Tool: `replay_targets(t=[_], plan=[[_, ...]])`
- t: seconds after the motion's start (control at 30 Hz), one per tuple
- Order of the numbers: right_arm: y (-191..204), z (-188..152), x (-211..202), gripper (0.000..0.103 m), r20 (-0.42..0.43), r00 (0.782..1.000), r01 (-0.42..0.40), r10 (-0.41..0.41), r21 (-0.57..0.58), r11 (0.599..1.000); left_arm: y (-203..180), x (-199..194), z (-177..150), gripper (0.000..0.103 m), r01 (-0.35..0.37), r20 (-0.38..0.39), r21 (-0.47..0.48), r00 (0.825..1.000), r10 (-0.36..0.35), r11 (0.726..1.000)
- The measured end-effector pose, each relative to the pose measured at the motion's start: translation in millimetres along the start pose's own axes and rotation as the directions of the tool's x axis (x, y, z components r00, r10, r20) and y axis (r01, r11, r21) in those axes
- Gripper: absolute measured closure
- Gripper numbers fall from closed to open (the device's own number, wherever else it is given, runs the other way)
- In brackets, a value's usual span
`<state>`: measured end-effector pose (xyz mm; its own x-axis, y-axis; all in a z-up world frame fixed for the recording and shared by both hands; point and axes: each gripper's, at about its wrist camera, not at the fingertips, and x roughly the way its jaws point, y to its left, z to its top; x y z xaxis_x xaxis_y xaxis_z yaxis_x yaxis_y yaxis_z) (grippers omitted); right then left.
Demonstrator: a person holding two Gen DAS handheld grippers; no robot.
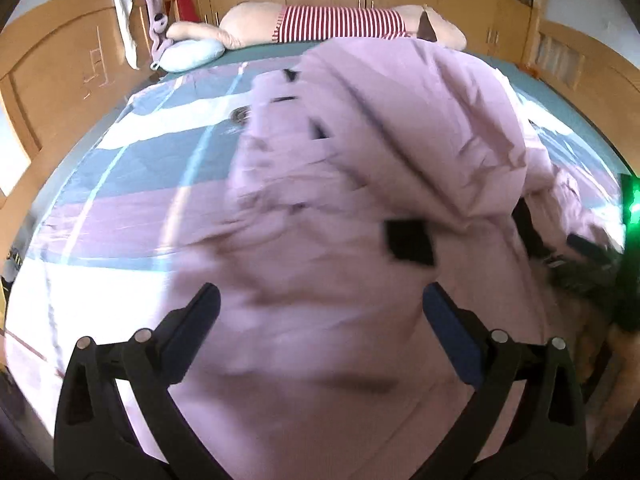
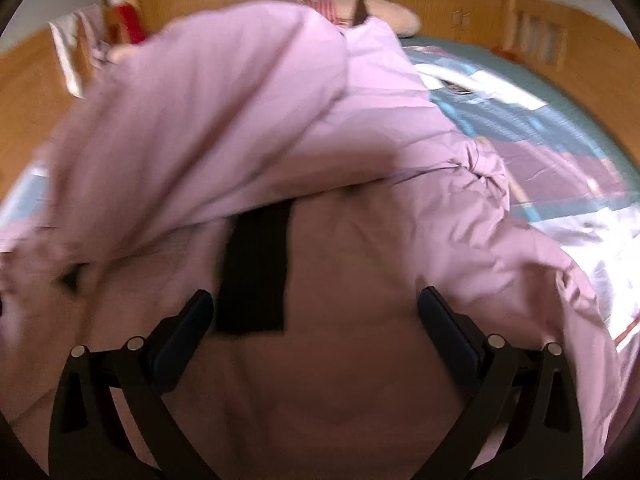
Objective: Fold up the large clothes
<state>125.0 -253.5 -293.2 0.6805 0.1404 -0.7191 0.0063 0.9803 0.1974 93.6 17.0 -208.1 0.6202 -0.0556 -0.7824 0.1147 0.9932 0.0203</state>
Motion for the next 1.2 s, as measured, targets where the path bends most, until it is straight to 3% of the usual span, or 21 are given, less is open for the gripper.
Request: replay_targets(t=[0.07, 0.13, 0.17, 0.2, 0.3, 0.33, 0.43, 0.53, 0.57, 0.67, 0.7, 0.77, 0.87, 0.93, 1.03, 1.07, 1.1, 1.13, 1.17, 1.2], plan=[[-8.3, -11.0, -41.5, 0.001, 0.006, 0.999, -0.033, 0.033, -0.043, 0.999, 45.2, -28.7, -11.9, 0.002, 0.009, -0.012, -0.020, 1.000, -0.009, 1.000], [-19.9, -20.6, -75.5, 0.001, 0.002, 1.000, 0.016, -0.016, -0.101, 0.995, 97.9, -51.5, -27.9, 0.002, 0.020, -0.029, -0.140, 0.999, -0.024, 0.990], [-29.9, -26.3, -91.8, 0.001, -0.013, 0.999, 0.046, -0.048, -0.122, 0.991, 119.0, -57.6, -35.9, 0.002, 0.049, -0.033, -0.214, 0.998, -0.057, 0.976], [-39.3, -31.0, -101.0, 0.001, -0.041, 0.997, 0.062, -0.067, -0.125, 0.990, 144.1, -64.8, -48.7, 0.002, 0.113, -0.036, -0.310, 0.991, -0.130, 0.944], [-75.0, -51.7, -118.9, 0.001, -0.184, 0.978, 0.088, -0.101, -0.077, 0.993, 173.1, -64.7, -75.0, 0.002, 0.214, -0.086, -0.416, 0.958, -0.273, 0.884], [-85.1, -59.9, -123.0, 0.001, -0.220, 0.970, 0.091, -0.099, -0.045, 0.995, 174.5, -60.9, -80.2, 0.002, 0.228, -0.109, -0.427, 0.948, -0.300, 0.875], [-111.2, -84.9, -123.1, 0.001, -0.320, 0.947, 0.019, 0.012, 0.095, 0.995, 166.4, -41.9, -96.1, 0.002, 0.263, -0.200, -0.453, 0.901, -0.384, 0.852], [-116.3, -103.9, -118.2, 0.001, -0.344, 0.936, -0.019, 0.069, 0.147, 0.989, 142.3, -26.4, -95.5, 0.002, 0.296, -0.271, -0.405, 0.865, -0.423, 0.865], [-113.2, -106.7, -118.0, 0.006, -0.338, 0.939, -0.022, 0.067, 0.138, 0.990, 134.1, -19.8, -96.0, 0.002, 0.275, -0.310, -0.380, 0.862, -0.402, 0.883], [-105.0, -107.6, -121.8, 0.034, -0.330, 0.942, -0.031, 0.062, 0.098, 0.995, 115.5, 0.6, -100.3, 0.002, 0.183, -0.406, -0.285, 0.866, -0.291, 0.941], [-104.5, -106.7, -122.8, 0.038, -0.329, 0.942, -0.035, 0.064, 0.092, 0.995, 112.3, 3.6, -101.6, 0.002, 0.173, -0.418, -0.267, 0.865, -0.276, 0.948], [-108.9, -104.6, -126.5, 0.046, -0.315, 0.946, -0.050, 0.081, 0.107, 0.993, 112.6, 6.6, -101.0, 0.002, 0.173, -0.417, -0.275, 0.865, -0.280, 0.946], [-117.6, -105.2, -130.4, 0.058, -0.291, 0.946, -0.103, 0.142, 0.147, 0.984, 133.1, 3.9, -105.4, 0.002, 0.178, -0.374, -0.376, 0.869, -0.325, 0.909], [-116.5, -103.7, -129.1, 0.058, -0.300, 0.945, -0.096, 0.130, 0.125, 0.988, 140.7, 10.4, -110.5, 0.002, 0.188, -0.382, -0.422, 0.851, -0.361, 0.887], [-109.0, -103.1, -115.4, 0.023, -0.349, 0.929, -0.094, 0.120, 0.091, 0.991, 136.2, 13.3, -112.3, 0.002, 0.189, -0.398, -0.398, 0.846, -0.355, 0.898], [-102.6, -102.8, -111.7, 0.016, -0.360, 0.928, -0.086, 0.098, 0.048, 0.995, 133.5, 13.7, -112.1, 0.002, 0.193, -0.400, -0.392, 0.845, -0.355, 0.900], [-98.9, -105.1, -112.1, 0.017, -0.363, 0.928, -0.080, 0.081, 0.018, 0.997, 130.4, 14.6, -111.1, 0.002, 0.198, -0.401, -0.387, 0.843, -0.358, 0.901], [-96.8, -105.8, -112.8, 0.020, -0.360, 0.930, -0.081, 0.075, -0.001, 0.997, 127.5, 14.0, -110.0, 0.004, 0.208, -0.398, -0.383, 0.842, -0.364, 0.900], [-96.6, -105.0, -115.7, 0.035, -0.348, 0.932, -0.102, 0.100, 0.013, 0.995, 122.5, 15.5, -107.2, 0.020, 0.230, -0.386, -0.387, 0.839, -0.383, 0.893], [-100.0, -103.4, -119.4, 0.057, -0.336, 0.930, -0.138, 0.146, 0.049, 0.989, 120.4, 15.5, -106.8, 0.042, 0.257, -0.370, -0.400, 0.833, -0.412, 0.880]])
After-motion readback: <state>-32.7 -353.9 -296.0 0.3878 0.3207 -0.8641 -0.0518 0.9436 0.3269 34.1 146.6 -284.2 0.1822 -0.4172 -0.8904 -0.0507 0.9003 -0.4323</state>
